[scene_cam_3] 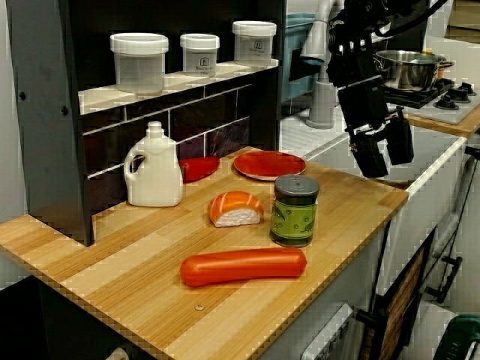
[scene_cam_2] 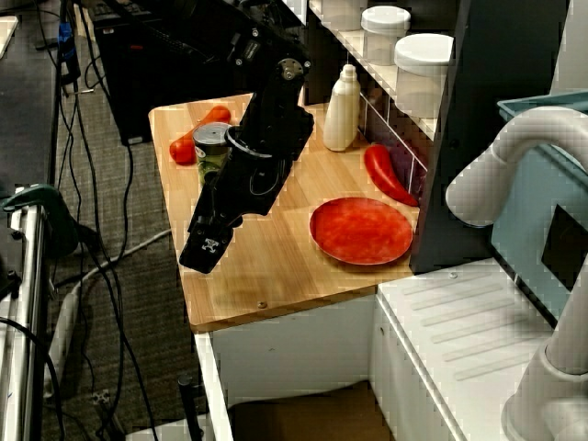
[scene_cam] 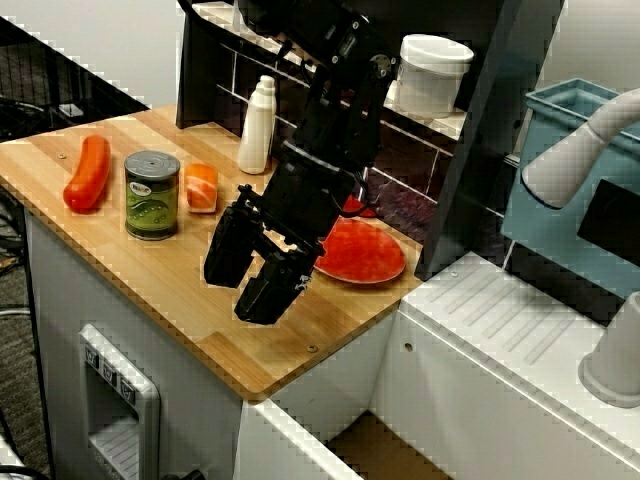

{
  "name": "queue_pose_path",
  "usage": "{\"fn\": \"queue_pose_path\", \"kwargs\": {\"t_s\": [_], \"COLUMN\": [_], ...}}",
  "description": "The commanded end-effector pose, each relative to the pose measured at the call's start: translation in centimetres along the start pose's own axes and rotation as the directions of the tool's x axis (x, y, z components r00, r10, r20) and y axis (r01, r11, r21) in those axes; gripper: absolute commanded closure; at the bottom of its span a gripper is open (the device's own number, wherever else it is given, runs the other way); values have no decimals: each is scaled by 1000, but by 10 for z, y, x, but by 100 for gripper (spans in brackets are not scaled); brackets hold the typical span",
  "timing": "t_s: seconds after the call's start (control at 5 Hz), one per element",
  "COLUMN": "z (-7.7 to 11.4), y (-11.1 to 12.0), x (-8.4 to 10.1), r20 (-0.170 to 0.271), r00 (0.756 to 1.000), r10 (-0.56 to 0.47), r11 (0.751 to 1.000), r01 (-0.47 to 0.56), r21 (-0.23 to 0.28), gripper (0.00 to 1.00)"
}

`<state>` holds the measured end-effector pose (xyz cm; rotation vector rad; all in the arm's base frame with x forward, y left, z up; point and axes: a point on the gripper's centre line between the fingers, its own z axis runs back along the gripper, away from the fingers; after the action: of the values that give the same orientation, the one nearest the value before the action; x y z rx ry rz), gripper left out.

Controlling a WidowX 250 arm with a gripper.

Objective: Push into sink

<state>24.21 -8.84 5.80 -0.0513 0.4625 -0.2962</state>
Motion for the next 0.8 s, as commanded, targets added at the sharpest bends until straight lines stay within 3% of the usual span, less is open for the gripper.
{"fn": "queue_pose_path", "kwargs": {"t_s": [0.0,0.2,0.4,0.6], "z": [0,14,35,55], "y": [0,10,33,56], "x": [0,-16,-40,-59], "r20": [0,17,98,202], "r00": [1000,1000,995,978], "r10": [0,-16,-5,43], "r11": [1000,1000,1000,999], "r01": [0,16,6,-45], "r21": [0,-4,-14,6], "gripper": [0,0,0,0]}}
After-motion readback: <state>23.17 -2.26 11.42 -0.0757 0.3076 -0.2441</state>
